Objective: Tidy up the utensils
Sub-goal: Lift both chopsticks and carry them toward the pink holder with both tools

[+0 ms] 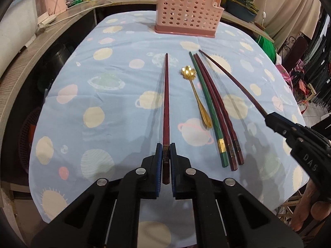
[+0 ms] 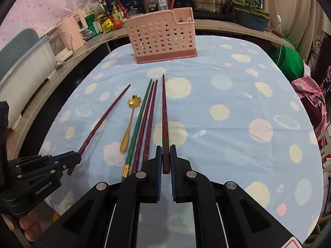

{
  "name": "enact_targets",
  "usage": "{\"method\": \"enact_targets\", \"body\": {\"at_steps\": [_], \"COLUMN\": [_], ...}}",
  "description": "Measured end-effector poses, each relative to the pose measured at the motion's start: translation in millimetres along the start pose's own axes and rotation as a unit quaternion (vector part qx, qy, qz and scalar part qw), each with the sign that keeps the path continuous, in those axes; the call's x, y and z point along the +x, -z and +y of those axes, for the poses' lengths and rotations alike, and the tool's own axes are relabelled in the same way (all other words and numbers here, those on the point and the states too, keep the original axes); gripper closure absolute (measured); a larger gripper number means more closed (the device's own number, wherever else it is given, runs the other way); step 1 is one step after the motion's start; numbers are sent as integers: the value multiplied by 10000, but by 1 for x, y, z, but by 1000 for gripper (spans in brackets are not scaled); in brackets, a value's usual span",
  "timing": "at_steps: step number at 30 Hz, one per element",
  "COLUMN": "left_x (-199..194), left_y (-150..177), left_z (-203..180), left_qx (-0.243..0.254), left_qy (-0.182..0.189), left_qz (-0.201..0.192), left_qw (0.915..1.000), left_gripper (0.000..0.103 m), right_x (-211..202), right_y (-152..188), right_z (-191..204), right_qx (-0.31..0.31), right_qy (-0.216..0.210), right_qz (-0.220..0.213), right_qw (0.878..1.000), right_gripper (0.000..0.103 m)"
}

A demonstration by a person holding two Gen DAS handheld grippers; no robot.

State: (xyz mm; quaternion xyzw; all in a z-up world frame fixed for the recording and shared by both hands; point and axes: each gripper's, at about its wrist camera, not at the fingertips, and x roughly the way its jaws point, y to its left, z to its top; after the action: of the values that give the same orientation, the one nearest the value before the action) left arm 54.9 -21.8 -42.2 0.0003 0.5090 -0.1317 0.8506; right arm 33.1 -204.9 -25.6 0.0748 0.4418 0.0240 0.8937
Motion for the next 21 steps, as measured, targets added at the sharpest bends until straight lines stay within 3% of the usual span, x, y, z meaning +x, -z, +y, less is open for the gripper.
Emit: {"method": "enact_targets", "body": {"at_steps": [21], "left_x": [-69], "left_y": [-78], "left_z": [19], "left_qx": [-358], "left_qy": [128], "left_qz": [-1036], "left_qw": [9939], "left_gripper": [96], "right_x": [-61], "right_y": [-95], "right_z": [-18], "right_qx": [398], "right_qy": [-328], "right_qz": [-1113], "right_qw": [9924], "right_gripper": [96]}}
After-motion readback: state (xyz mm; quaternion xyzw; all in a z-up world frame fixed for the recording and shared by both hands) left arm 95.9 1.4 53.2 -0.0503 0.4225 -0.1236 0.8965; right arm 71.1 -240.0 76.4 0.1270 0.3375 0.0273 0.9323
